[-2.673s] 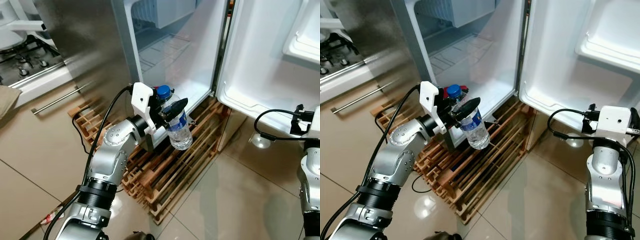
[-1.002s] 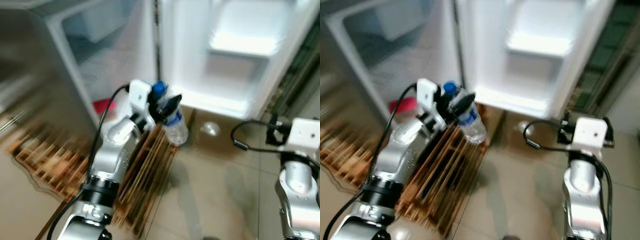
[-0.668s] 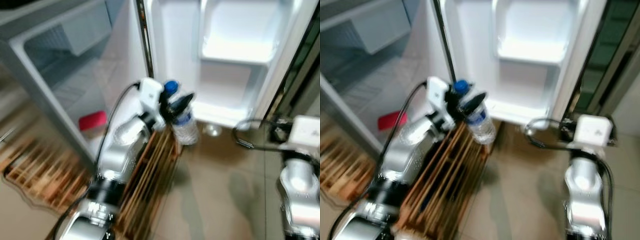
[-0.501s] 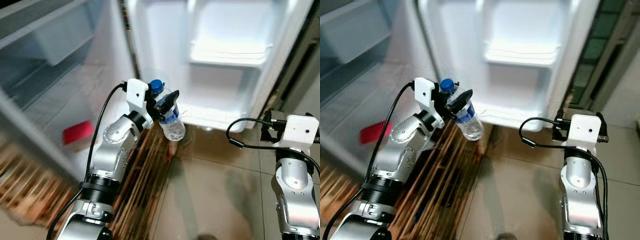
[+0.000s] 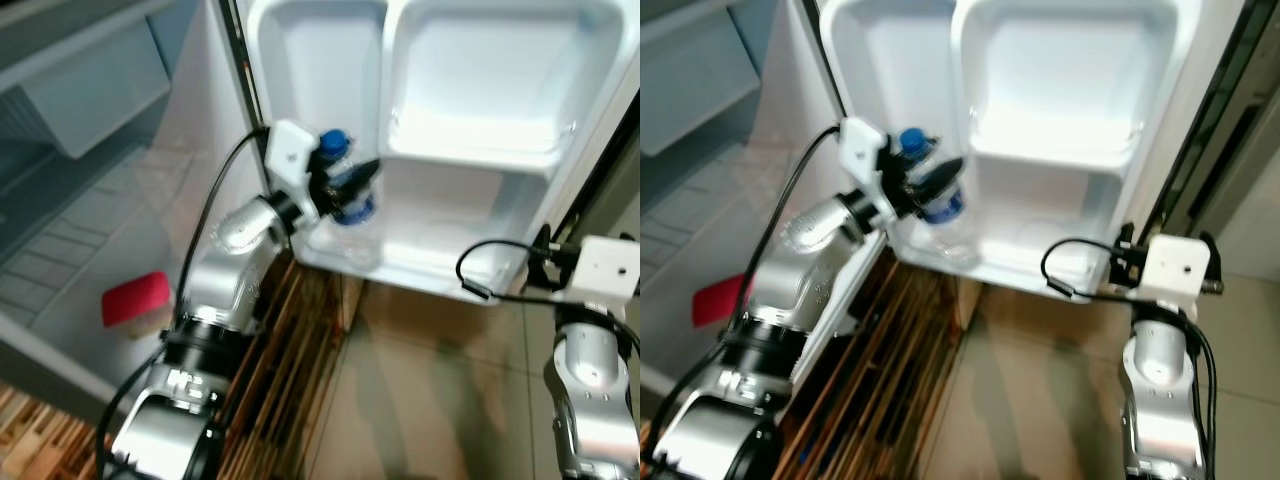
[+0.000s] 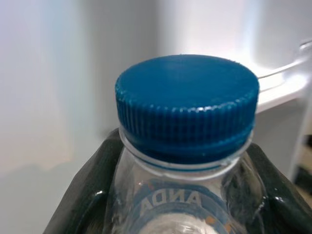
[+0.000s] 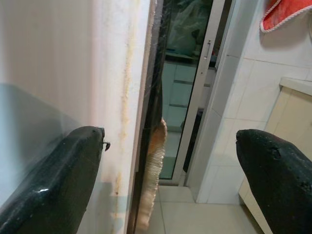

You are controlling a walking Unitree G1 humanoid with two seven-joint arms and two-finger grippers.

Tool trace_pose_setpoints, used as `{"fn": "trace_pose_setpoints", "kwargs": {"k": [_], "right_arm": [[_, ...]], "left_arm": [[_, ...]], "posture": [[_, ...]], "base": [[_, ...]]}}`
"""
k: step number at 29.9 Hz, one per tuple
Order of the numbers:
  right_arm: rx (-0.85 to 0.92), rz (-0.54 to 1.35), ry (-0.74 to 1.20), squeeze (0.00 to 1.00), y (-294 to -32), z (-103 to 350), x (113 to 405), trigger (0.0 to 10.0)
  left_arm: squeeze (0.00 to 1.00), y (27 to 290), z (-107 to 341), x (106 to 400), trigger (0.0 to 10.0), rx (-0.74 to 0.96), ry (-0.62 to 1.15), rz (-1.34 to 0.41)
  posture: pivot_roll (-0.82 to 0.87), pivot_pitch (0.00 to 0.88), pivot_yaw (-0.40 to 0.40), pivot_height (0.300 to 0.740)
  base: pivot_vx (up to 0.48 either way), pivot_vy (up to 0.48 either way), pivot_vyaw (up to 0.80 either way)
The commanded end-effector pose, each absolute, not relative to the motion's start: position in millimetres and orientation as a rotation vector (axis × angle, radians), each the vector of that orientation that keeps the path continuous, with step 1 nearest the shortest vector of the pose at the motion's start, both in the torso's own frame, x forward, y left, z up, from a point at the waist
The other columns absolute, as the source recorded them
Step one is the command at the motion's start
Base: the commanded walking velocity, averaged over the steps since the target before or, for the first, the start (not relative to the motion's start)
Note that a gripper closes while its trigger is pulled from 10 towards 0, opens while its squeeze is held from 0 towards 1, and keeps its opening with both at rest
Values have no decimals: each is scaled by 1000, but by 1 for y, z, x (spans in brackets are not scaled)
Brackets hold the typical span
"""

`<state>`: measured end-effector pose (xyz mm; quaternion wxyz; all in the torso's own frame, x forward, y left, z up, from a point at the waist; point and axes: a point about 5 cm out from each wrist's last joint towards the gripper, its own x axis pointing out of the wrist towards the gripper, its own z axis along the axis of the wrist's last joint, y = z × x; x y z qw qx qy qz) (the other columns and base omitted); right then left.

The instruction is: Restocking fridge

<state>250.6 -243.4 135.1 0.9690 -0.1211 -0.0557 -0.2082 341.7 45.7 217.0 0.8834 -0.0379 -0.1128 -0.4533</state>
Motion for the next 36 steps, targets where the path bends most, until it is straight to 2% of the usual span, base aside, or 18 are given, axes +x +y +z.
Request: {"fn": "trace_pose_setpoints", "kwargs": {"k": [1, 7, 13, 16, 17, 27, 32, 36], "right_arm": [[-234, -389, -91, 0, -234, 130, 250, 10000], [-229, -393, -92, 0, -233, 129, 246, 10000], [-226, -391, -85, 0, -232, 127, 240, 10000], [-226, -391, -83, 0, -231, 126, 239, 10000], [-225, -388, -75, 0, -229, 125, 237, 10000], [-228, -381, -63, 0, -227, 124, 224, 10000], [-244, -351, -80, 0, -222, 128, 222, 10000], [-244, -345, -83, 0, -219, 130, 218, 10000]], "left_arm": [[0, 54, 230, 346, 10000, -69, -292, -928], [0, 55, 237, 358, 10000, -121, -332, -820], [0, 68, 237, 375, 10000, -96, -402, -529], [0, 69, 233, 378, 10000, -94, -395, -475], [0, 68, 222, 379, 10000, -39, -384, -419], [0, 55, 201, 372, 10000, 147, -424, -390], [0, 52, 200, 371, 10000, 174, -453, -373], [0, 46, 198, 366, 10000, 103, -454, -429]], "posture": [[-189, 0, 121, 740], [-200, 0, 129, 740], [-208, 0, 133, 740], [-211, 0, 134, 740], [-219, 0, 139, 740], [-234, 0, 147, 740], [-240, 0, 151, 740], [-251, 0, 162, 740]], "base": [[0, 0, 0], [0, 0, 0], [0, 0, 0], [0, 0, 0], [0, 0, 0], [0, 0, 0], [0, 0, 0], [0, 0, 0]]}}
